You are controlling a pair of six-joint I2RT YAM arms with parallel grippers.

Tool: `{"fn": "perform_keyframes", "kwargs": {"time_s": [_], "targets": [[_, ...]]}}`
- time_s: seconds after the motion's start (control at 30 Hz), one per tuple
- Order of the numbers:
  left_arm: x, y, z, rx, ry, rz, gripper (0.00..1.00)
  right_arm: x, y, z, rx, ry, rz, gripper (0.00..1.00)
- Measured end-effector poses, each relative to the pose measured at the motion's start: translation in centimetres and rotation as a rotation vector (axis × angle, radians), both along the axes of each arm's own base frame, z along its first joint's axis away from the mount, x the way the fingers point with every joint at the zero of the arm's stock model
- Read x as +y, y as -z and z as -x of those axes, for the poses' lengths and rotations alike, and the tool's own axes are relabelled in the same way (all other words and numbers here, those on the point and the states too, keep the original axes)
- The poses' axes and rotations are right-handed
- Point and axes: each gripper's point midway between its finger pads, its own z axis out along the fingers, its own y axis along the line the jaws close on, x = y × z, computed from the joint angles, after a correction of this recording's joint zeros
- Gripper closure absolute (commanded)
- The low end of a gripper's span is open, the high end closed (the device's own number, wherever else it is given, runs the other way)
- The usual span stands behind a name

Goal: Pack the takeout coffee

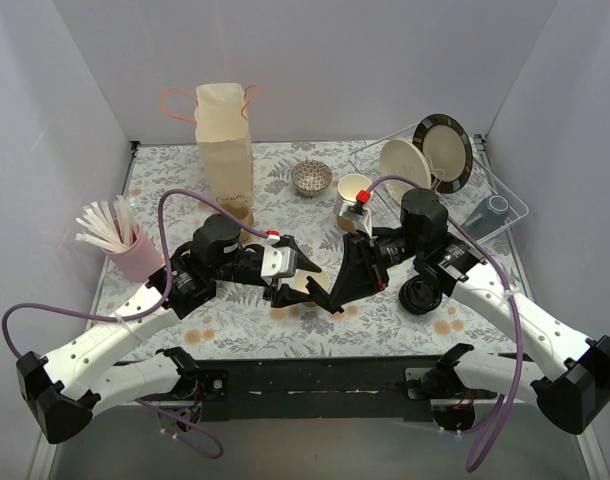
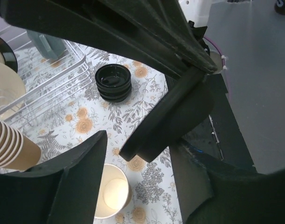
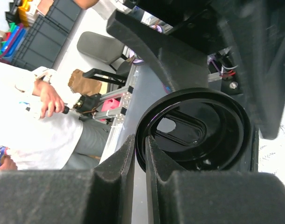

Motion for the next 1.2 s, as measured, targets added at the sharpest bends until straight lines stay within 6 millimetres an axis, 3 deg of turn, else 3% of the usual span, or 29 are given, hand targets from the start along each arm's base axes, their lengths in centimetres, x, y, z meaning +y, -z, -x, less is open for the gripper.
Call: {"fn": "perform_keyframes", "kwargs": {"time_s": [0.07,0.17,0.53,0.77,0.97,1.1,1.2], "targets": [[0.0,0.0,0.3,0.007,0.012,0.002,0.62,0.0,-0.2,0.0,-0.001,-0.005,-0.01,0.85],[0.1,-0.1,0.7,0.027,0.023,0.001,0.69,0.0,-0.5,0.1,0.001,-0.008,-0.016,0.8],[0.7,-0.7,1.8,0.11,0.021,0.009,0.78,0.5,-0.9,-0.8,-0.026,0.074,-0.012,0.48],[1.4,-1.1,2.8,0.195,-0.006,0.03,0.79,1.4,-3.6,-4.3,-0.135,0.313,-0.021,0.3],[2.0,-1.3,3.3,0.296,-0.055,0.068,0.84,0.5,-5.6,-8.2,-0.23,0.612,-0.044,0.28],[2.1,-1.5,3.3,0.376,-0.099,0.108,0.81,-0.5,-6.5,-8.9,-0.275,0.714,-0.068,0.27],[2.1,-1.3,3.1,0.444,-0.132,0.129,0.8,-1.0,-5.9,-8.6,-0.284,0.728,-0.066,0.24]]}}
